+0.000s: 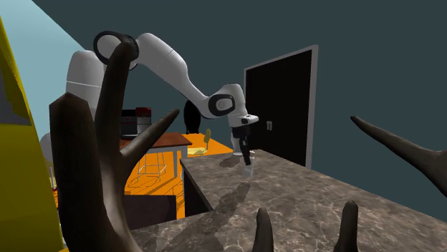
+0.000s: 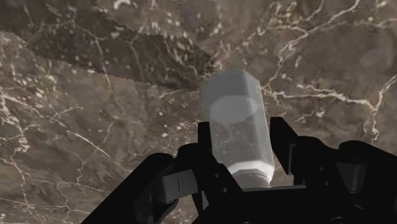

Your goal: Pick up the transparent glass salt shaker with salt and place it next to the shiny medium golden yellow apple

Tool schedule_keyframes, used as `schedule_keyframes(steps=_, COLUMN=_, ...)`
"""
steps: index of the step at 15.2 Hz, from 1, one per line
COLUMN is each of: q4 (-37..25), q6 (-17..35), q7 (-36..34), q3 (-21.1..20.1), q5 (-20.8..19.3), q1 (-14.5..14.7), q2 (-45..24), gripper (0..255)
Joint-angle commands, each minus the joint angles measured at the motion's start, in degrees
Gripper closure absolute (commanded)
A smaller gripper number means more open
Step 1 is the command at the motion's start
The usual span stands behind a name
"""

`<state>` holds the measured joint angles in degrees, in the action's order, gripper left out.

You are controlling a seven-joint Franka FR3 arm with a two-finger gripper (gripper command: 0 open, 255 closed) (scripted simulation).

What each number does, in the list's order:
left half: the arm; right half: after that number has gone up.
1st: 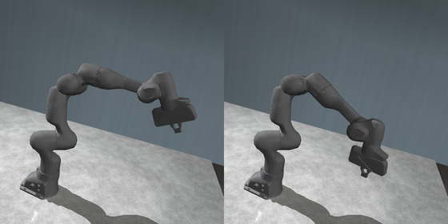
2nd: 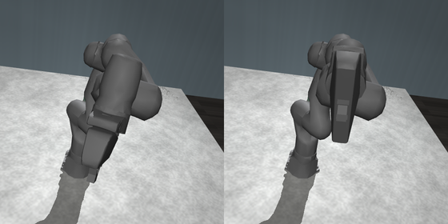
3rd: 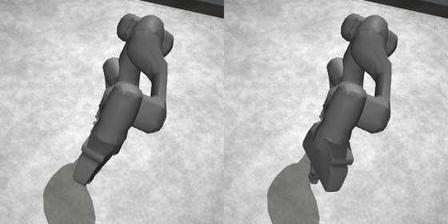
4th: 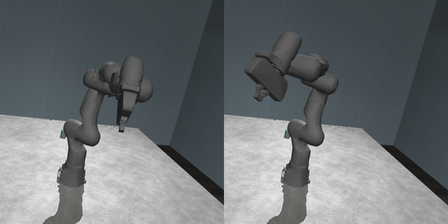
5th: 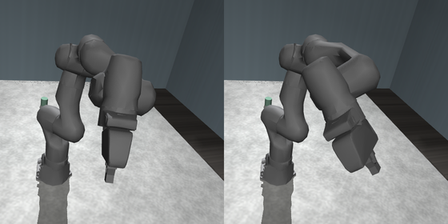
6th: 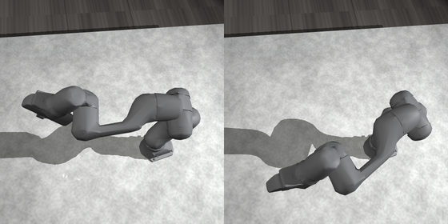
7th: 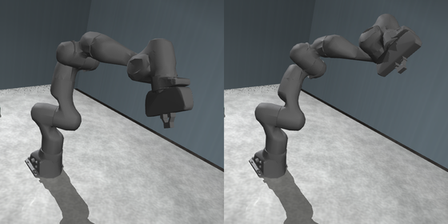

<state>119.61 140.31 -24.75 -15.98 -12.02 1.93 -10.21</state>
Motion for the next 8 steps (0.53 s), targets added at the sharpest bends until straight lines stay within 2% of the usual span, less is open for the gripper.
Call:
schedule_keyframes(steps=1, q4=-0.74, q6=-1.46, q7=0.46, q3=-0.18, q5=0.59, q1=-0.05, q2=0.76, gripper=255)
schedule_keyframes(steps=8, q4=-3.07, q6=-6.26, q7=2.05, q3=-0.57, q5=2.45, q1=-0.30, q2=3.45, gripper=255)
